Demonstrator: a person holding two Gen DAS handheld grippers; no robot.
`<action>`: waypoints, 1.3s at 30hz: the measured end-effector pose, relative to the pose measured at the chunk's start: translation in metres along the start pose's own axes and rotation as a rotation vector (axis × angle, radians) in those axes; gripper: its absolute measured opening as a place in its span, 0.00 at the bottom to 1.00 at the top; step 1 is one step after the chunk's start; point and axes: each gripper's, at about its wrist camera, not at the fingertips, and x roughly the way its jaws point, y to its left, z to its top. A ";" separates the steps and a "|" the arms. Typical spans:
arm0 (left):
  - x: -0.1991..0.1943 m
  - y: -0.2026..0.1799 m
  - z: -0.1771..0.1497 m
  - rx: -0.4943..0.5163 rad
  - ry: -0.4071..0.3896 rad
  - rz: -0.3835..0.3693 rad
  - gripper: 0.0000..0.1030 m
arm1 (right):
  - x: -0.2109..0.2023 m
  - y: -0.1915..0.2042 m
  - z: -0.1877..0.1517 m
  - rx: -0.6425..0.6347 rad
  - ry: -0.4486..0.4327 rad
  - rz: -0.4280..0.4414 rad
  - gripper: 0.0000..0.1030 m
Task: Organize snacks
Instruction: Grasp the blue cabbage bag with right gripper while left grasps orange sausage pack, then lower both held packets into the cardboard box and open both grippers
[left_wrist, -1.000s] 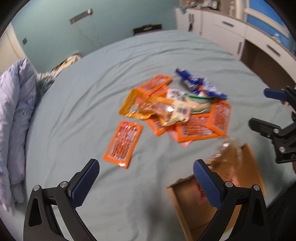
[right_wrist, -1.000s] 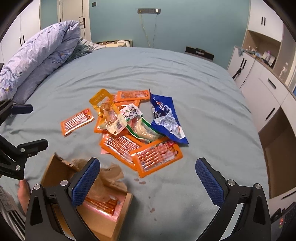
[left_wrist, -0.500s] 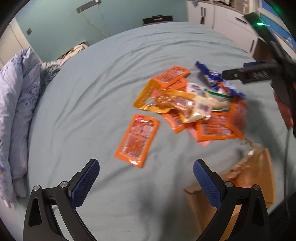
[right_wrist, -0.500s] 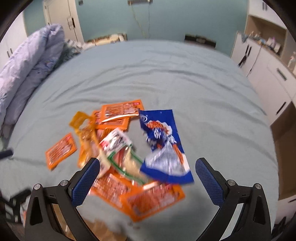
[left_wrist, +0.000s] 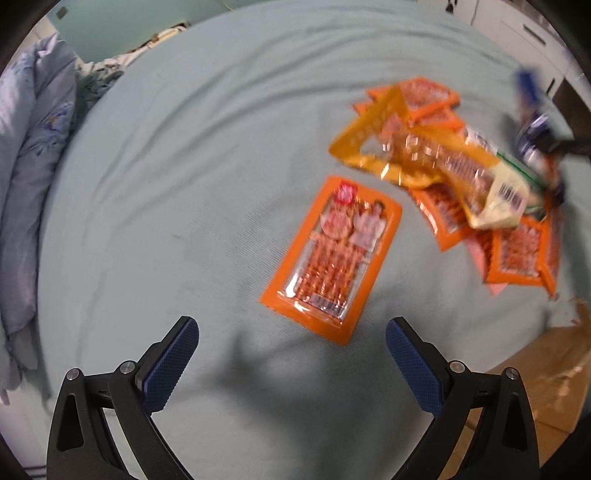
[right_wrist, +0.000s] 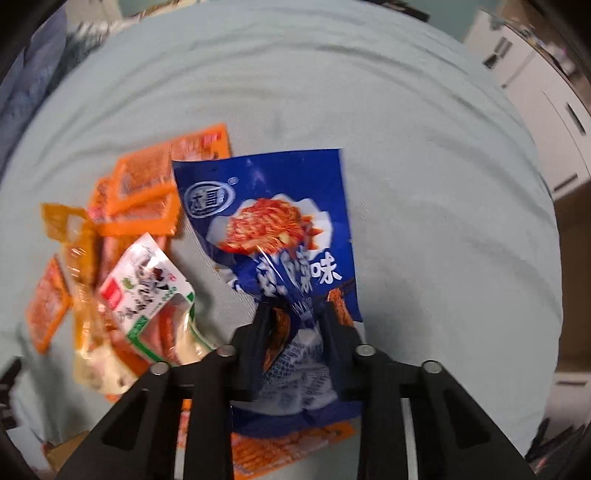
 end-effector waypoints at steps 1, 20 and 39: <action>0.003 -0.004 0.000 0.011 0.001 0.001 1.00 | -0.013 -0.004 -0.004 0.021 -0.035 0.025 0.17; 0.008 0.008 0.001 -0.191 -0.033 -0.241 0.29 | -0.165 -0.013 -0.217 0.069 -0.340 0.465 0.17; -0.131 -0.056 -0.126 0.029 -0.227 -0.388 0.49 | -0.167 -0.014 -0.248 0.043 -0.409 0.539 0.17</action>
